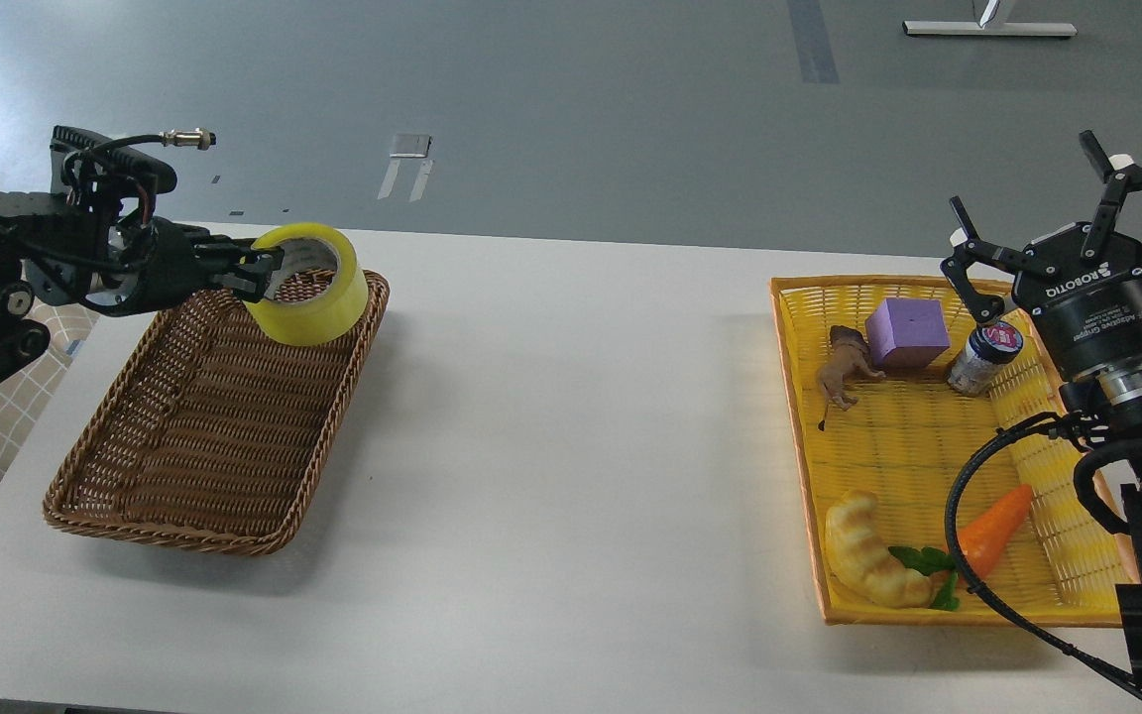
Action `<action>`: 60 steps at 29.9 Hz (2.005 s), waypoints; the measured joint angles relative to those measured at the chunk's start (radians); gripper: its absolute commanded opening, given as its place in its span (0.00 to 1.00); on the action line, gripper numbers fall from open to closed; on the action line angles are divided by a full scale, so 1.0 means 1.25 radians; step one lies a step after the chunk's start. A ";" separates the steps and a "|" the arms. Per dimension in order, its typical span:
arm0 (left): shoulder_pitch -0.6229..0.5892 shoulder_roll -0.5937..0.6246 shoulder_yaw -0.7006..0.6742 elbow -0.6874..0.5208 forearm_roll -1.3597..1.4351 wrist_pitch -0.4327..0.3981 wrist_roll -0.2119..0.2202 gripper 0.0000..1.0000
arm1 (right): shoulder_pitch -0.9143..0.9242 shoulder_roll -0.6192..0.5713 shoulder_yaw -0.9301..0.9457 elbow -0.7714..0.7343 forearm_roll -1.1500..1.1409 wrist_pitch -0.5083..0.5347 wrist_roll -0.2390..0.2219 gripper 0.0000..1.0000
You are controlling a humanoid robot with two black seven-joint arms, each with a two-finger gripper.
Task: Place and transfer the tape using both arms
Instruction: 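Lift the tape roll and lower it into the wicker basket, then open the left gripper and pull it away from the basket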
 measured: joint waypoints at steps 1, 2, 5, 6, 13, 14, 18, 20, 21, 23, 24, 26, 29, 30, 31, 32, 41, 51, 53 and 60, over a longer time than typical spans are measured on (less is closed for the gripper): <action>0.015 0.008 0.000 0.001 0.001 0.006 0.000 0.00 | 0.000 0.000 0.000 0.000 0.000 0.000 0.000 1.00; 0.028 0.013 0.000 0.003 0.001 0.011 0.000 0.00 | 0.000 0.000 0.000 0.000 0.000 0.000 0.000 1.00; 0.063 0.021 0.000 0.011 0.004 0.024 0.001 0.00 | 0.000 0.004 0.000 0.000 0.000 0.000 0.000 1.00; 0.071 0.022 0.000 0.015 0.005 0.028 0.001 0.00 | 0.000 0.005 0.000 0.000 0.000 0.000 0.000 1.00; 0.125 0.024 0.001 0.030 0.005 0.063 0.000 0.00 | -0.004 0.012 0.000 0.000 0.000 0.000 0.001 1.00; 0.130 0.024 0.001 0.032 0.005 0.068 0.000 0.00 | -0.005 0.013 0.000 0.000 0.000 0.000 0.001 1.00; 0.143 0.025 0.001 0.043 0.004 0.084 0.000 0.00 | -0.007 0.013 0.000 0.001 0.000 0.000 0.001 1.00; 0.147 0.024 0.001 0.048 0.003 0.091 0.000 0.00 | -0.007 0.013 0.000 0.001 0.000 0.000 0.001 1.00; 0.147 0.024 0.001 0.049 0.003 0.093 0.000 0.00 | -0.007 0.013 0.000 0.001 0.000 0.000 0.001 1.00; 0.150 0.024 0.001 0.049 0.002 0.096 0.000 0.00 | -0.007 0.013 0.000 0.001 0.000 0.000 0.001 1.00; 0.154 0.024 0.001 0.049 0.002 0.097 -0.001 0.00 | -0.007 0.013 0.000 0.001 0.000 0.000 0.001 1.00; 0.164 0.024 0.001 0.050 0.002 0.100 -0.001 0.00 | -0.007 0.013 0.000 0.001 0.000 0.000 0.001 1.00; 0.177 0.024 0.001 0.050 -0.001 0.112 -0.001 0.00 | -0.007 0.013 0.000 0.002 0.000 0.000 0.001 1.00; 0.180 0.024 0.001 0.050 -0.003 0.115 -0.001 0.00 | -0.007 0.013 0.000 0.002 0.000 0.000 0.001 1.00; 0.182 0.024 0.001 0.050 -0.005 0.117 -0.001 0.00 | -0.007 0.013 0.000 0.002 0.000 0.000 0.001 1.00; 0.183 0.025 0.001 0.050 -0.006 0.118 -0.001 0.00 | -0.007 0.013 0.000 0.002 0.000 0.000 0.001 1.00; 0.182 0.038 -0.003 0.044 -0.056 0.120 0.000 0.67 | -0.007 0.015 0.000 0.001 0.000 0.000 0.001 1.00; 0.177 0.051 -0.010 0.034 -0.097 0.115 -0.001 0.89 | -0.007 0.014 0.000 0.001 0.000 0.000 0.001 1.00; 0.168 0.060 -0.014 0.031 -0.140 0.114 0.000 0.91 | -0.007 0.014 0.000 0.001 0.000 0.000 0.001 1.00; 0.055 0.080 -0.016 0.028 -0.377 0.097 -0.018 0.97 | -0.007 0.015 0.000 0.001 0.000 0.000 0.001 1.00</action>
